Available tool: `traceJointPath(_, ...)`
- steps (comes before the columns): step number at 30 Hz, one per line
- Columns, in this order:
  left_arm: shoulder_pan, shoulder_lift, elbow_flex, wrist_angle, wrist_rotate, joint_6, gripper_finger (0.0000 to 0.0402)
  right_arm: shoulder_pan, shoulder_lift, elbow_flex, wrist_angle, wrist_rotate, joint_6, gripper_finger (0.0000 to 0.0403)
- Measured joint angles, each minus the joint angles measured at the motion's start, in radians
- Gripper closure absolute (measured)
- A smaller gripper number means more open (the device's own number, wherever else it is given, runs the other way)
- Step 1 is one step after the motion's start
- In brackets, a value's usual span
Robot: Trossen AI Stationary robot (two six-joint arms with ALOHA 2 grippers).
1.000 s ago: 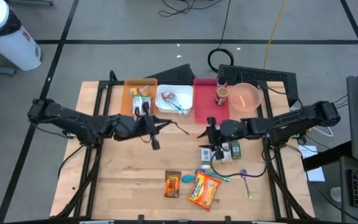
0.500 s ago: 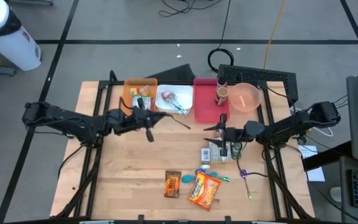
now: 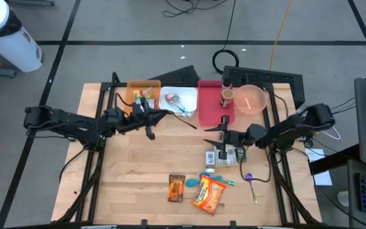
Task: Pick & Place Food Item
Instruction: Put the black spoon into the white bin
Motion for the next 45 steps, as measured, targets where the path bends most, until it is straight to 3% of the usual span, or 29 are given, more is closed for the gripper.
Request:
traceJointPath(11,-0.011,0.020,0.001,0.050,0.042,0.034,0.0395,-0.046,0.223,0.142,0.135,-0.002,0.012,0.0236)
traceJointPath(21,-0.018,0.021,0.001,0.054,0.050,0.057,0.0396,-0.051,0.232,0.175,0.132,-0.007,0.058,0.0242)
traceJointPath(26,-0.018,0.021,0.001,0.054,0.050,0.058,0.0391,-0.051,0.232,0.175,0.130,-0.007,0.066,0.0281)
traceJointPath(34,-0.019,0.020,0.001,0.057,0.050,0.069,0.0391,-0.053,0.231,0.175,0.116,0.014,0.071,0.0387)
traceJointPath(38,-0.018,0.020,0.001,0.054,0.049,0.076,0.0394,-0.053,0.230,0.175,0.112,0.042,0.081,0.0391)
traceJointPath(45,-0.019,0.020,0.001,0.038,0.060,0.028,0.0360,-0.058,0.230,0.174,0.103,0.053,0.073,0.0400)
